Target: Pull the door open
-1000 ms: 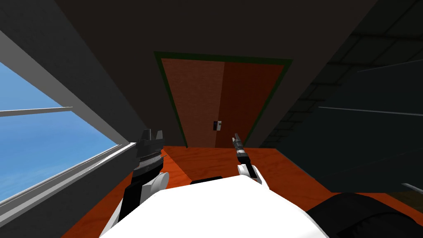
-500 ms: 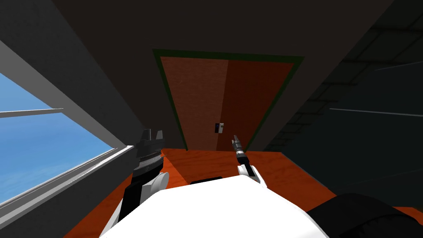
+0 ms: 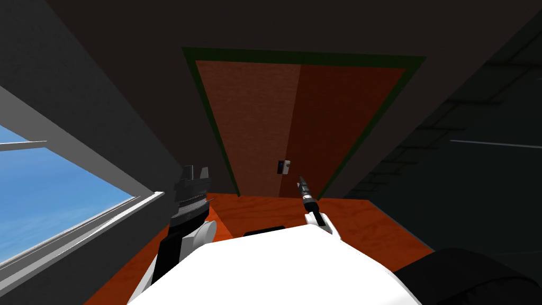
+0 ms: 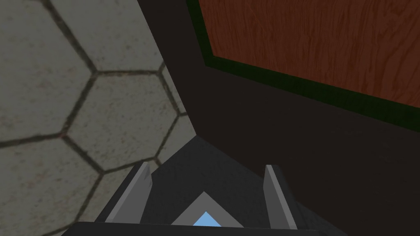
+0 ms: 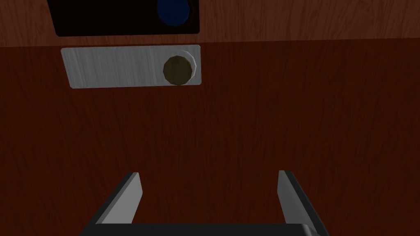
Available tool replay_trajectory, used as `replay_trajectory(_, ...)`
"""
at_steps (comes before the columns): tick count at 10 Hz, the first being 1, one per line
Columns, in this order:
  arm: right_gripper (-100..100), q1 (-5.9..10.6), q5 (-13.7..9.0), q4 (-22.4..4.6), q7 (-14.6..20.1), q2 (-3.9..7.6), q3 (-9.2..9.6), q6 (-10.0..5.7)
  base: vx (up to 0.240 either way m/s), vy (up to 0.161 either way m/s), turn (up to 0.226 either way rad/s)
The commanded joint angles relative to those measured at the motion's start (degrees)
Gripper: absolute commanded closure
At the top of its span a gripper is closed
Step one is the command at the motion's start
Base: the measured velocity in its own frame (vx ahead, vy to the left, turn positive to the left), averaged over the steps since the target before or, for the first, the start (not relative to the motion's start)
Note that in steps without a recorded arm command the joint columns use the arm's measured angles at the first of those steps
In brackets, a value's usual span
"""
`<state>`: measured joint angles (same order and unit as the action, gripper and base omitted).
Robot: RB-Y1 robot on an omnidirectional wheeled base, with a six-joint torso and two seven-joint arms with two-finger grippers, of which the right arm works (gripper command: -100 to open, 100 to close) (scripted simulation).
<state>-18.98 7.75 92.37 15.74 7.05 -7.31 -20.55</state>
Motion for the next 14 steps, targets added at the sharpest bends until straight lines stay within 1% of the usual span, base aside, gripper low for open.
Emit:
replay_trajectory(1, -100, 0.01, 0.6, -1.0, 1.2, 0.21, -0.17, 0.62, 0.193, 0.023, 0.021)
replay_trajectory(5, -100, 0.79, 1.7, -3.9, 3.4, 0.44, -0.61, 1.54, 0.201, 0.026, 0.016)
replay_trajectory(6, -100, 0.92, 1.9, -4.3, 3.7, 0.47, -0.66, 1.67, 0.201, 0.036, 0.012)
replay_trajectory(7, -100, 0.98, 1.8, -4.1, 3.4, 0.38, -0.63, 1.54, 0.087, 0.013, 0.003)
replay_trajectory(8, -100, 0.22, 1.4, -5.2, 3.5, 1.25, -2.34, 1.82, -0.016, -0.012, -0.11)
replay_trajectory(10, -100, -0.46, 0.7, -6.6, 3.7, 2.46, -4.53, 2.08, -0.054, -0.028, -0.068)
replay_trajectory(11, -100, -0.67, 0.5, -7.1, 3.8, 2.95, -5.4, 2.17, -0.018, -0.018, -0.027)
replay_trajectory(13, -100, -0.9, -0.3, -8.8, 4.0, 4.32, -7.68, 2.38, 0.043, -0.017, -0.023)
replay_trajectory(14, -100, -0.61, -0.7, -9.7, 4.2, 4.97, -8.61, 2.4, 0.118, -0.054, 0.029)
